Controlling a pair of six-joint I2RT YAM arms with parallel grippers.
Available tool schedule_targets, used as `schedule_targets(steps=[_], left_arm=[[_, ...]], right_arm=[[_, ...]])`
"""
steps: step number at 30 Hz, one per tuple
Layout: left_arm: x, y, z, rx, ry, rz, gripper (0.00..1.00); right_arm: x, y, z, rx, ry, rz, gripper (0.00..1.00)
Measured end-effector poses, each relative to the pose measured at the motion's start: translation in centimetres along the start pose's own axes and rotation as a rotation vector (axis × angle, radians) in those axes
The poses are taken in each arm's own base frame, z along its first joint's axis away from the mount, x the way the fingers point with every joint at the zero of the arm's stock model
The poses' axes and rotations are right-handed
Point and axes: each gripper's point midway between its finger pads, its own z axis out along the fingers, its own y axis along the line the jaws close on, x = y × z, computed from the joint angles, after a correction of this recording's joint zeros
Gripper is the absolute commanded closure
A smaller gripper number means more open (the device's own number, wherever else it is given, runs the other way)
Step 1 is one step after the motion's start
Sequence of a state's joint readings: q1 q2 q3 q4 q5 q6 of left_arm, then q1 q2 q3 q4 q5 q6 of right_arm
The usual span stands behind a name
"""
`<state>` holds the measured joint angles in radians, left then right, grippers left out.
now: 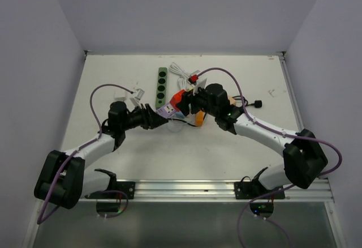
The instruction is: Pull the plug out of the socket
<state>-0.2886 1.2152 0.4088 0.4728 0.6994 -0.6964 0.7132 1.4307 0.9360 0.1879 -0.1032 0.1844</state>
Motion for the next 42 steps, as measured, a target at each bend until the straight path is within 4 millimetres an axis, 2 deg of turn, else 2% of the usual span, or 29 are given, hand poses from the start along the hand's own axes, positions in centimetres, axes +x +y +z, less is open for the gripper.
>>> schedule_targets(steps=[1, 4, 8, 9, 10, 15, 21, 28, 32, 35, 38, 42], left_arm=[[0.0, 0.0, 0.0, 0.0, -0.001, 0.001, 0.61], [0.1, 0.0, 0.1, 0.005, 0.003, 0.0, 0.67], [0.4, 0.3, 0.4, 0.016, 0.02, -0.006, 0.88], [0.6, 0.5, 0.5, 0.017, 0.027, -0.01, 0.97], [0.8, 0.6, 0.6, 0.015, 0.033, -0.013, 1.0], [1.3, 1.5, 0.7, -0.027, 0.058, 0.019, 1.0], [0.8, 2.5, 0.7, -0.097, 0.056, 0.084, 1.0], [1.1, 2.2, 0.6, -0.086, 0.036, 0.079, 1.0], [2.0, 2.0, 0.4, -0.053, 0.012, -0.034, 1.0], [1.3, 1.8, 0.5, -0.024, -0.028, -0.132, 1.0], [0.0, 1.3, 0.5, 0.01, -0.072, -0.186, 1.0], [-0.7, 0.8, 0.2, 0.05, -0.093, -0.241, 1.0]], right_arm=[[0.1, 0.0, 0.0, -0.002, 0.0, 0.0, 1.0], [0.1, 0.0, 0.0, -0.003, -0.005, 0.002, 1.0], [0.6, -0.1, -0.1, -0.001, -0.006, -0.003, 1.0], [0.7, -0.2, -0.1, 0.002, -0.003, -0.006, 1.0], [0.8, -0.3, -0.1, 0.006, 0.004, -0.01, 1.0], [1.4, -0.2, 0.1, 0.019, 0.066, -0.03, 1.0], [1.6, -0.4, 0.7, 0.032, 0.128, -0.054, 1.0], [2.0, -0.3, 0.8, 0.021, 0.106, -0.061, 1.0], [3.4, -0.1, 0.5, 0.006, 0.088, -0.049, 1.0], [3.7, -0.1, 0.3, 0.012, 0.056, -0.036, 1.0], [3.3, -0.1, 0.1, 0.016, 0.009, -0.028, 1.0], [2.0, -0.1, 0.1, 0.025, -0.061, -0.022, 1.0]])
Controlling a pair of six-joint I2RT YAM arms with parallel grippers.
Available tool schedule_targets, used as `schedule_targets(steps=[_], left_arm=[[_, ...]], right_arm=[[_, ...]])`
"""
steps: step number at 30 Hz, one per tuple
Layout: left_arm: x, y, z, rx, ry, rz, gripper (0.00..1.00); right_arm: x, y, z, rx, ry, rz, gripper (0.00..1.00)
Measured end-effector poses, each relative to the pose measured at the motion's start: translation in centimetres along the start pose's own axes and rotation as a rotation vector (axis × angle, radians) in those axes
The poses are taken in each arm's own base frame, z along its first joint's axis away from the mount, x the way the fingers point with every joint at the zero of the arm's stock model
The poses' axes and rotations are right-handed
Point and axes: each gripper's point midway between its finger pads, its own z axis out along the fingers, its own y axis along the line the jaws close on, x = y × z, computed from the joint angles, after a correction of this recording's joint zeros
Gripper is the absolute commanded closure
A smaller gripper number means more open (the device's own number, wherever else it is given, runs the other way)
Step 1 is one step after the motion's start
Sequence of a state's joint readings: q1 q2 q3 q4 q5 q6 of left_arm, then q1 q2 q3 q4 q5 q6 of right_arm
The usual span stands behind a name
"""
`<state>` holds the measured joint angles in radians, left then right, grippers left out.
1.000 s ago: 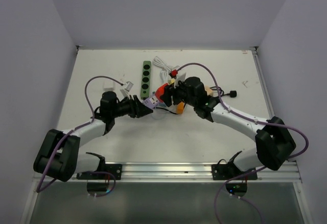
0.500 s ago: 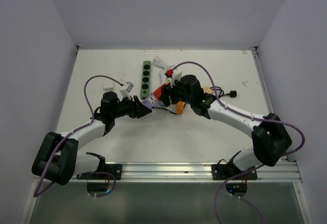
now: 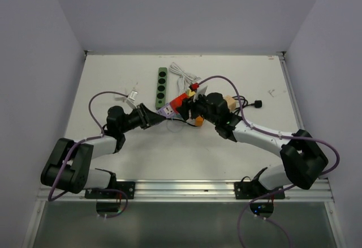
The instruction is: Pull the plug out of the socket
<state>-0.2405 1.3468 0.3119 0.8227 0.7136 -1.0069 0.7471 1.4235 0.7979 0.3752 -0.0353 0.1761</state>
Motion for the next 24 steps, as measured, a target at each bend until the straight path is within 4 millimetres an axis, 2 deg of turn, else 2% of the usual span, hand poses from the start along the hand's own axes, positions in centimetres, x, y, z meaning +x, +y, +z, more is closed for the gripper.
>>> schedule_targets(steps=[10, 14, 20, 24], left_arm=[[0.0, 0.3, -0.1, 0.0, 0.006, 0.008, 1.0], [-0.3, 0.8, 0.1, -0.056, 0.022, 0.08, 1.0], [-2.6, 0.2, 0.1, -0.133, -0.012, 0.245, 1.0], [-2.2, 0.6, 0.0, -0.139, -0.001, 0.26, 1.0]], right_arm=[[0.0, 0.1, 0.0, 0.003, 0.001, 0.004, 1.0], [0.4, 0.0, 0.3, 0.034, 0.06, 0.004, 1.0], [-0.7, 0.0, 1.1, 0.052, 0.119, 0.014, 1.0], [-0.1, -0.1, 1.1, 0.057, 0.147, 0.017, 1.0]])
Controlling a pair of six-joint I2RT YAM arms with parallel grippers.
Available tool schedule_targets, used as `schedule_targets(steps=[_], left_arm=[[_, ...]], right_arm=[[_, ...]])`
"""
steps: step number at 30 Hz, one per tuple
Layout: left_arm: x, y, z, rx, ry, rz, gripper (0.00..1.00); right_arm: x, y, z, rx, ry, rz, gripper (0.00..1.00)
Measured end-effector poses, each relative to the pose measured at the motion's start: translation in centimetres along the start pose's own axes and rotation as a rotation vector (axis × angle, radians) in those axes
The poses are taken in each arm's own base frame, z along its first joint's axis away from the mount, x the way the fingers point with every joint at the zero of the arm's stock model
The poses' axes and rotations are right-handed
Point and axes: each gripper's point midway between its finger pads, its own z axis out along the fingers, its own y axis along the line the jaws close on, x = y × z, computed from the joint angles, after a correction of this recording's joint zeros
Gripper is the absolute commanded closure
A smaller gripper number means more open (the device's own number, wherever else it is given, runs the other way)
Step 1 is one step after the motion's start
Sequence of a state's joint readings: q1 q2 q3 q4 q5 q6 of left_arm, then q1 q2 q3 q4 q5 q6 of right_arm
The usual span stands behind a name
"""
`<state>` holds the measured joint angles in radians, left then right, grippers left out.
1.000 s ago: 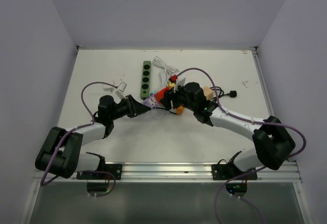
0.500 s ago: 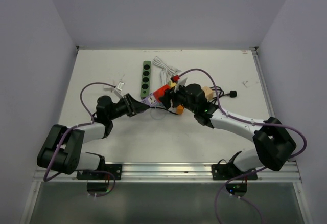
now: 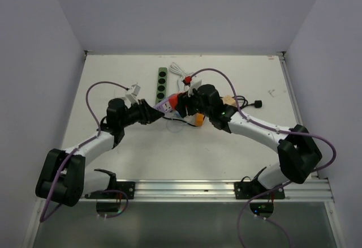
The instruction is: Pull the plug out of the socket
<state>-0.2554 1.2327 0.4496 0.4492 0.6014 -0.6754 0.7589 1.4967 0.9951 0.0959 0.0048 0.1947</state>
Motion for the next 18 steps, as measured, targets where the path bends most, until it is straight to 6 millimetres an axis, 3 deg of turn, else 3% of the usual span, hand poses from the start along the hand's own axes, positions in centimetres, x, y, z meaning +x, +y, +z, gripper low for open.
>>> schedule_targets(steps=[9, 18], left_arm=[[3.9, 1.5, -0.9, 0.098, 0.072, -0.204, 1.0], [2.0, 0.4, -1.5, 0.184, 0.023, -0.317, 1.0]], right_arm=[[4.1, 0.5, -0.6, -0.037, -0.076, 0.055, 1.0], [0.9, 1.0, -0.6, -0.04, -0.231, 0.057, 1.0]])
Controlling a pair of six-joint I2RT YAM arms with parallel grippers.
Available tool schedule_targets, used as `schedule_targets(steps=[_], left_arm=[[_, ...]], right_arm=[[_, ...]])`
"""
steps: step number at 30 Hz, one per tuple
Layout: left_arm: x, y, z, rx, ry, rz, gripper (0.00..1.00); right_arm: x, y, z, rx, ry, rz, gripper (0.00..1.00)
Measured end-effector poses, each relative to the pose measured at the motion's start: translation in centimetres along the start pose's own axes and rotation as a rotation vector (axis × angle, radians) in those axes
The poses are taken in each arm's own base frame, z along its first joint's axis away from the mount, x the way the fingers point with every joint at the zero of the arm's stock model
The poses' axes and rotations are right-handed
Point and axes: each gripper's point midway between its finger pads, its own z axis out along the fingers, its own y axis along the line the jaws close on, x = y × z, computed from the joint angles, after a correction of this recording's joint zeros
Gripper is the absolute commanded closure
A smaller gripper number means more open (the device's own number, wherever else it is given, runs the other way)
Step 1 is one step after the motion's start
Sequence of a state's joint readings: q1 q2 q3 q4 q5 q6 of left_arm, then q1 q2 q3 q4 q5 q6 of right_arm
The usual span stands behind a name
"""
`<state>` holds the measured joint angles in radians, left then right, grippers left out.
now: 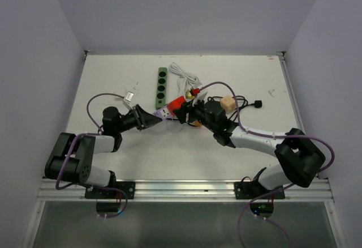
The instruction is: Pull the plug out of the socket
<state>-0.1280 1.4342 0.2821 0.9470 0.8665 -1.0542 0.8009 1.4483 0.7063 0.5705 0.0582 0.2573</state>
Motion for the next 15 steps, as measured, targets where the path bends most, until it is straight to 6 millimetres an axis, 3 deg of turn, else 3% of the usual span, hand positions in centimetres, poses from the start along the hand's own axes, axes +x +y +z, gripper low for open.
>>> schedule_targets(steps=[5, 11, 15], left_arm=[[-0.4, 0.5, 0.0, -0.049, 0.007, 0.062, 1.0], [-2.2, 0.1, 0.4, -0.135, -0.023, 0.193, 1.0], [-2.3, 0.8, 0.7, -0.172, -0.005, 0.217, 1.0]], right_arm=[[0.5, 0.0, 0.1, 0.007, 0.024, 0.015, 1.0], [-0.4, 0.3, 0.9, 0.046, 0.045, 0.002, 1.0], [0.6, 0.3, 1.2, 0.104, 0.094, -0.038, 1.0]])
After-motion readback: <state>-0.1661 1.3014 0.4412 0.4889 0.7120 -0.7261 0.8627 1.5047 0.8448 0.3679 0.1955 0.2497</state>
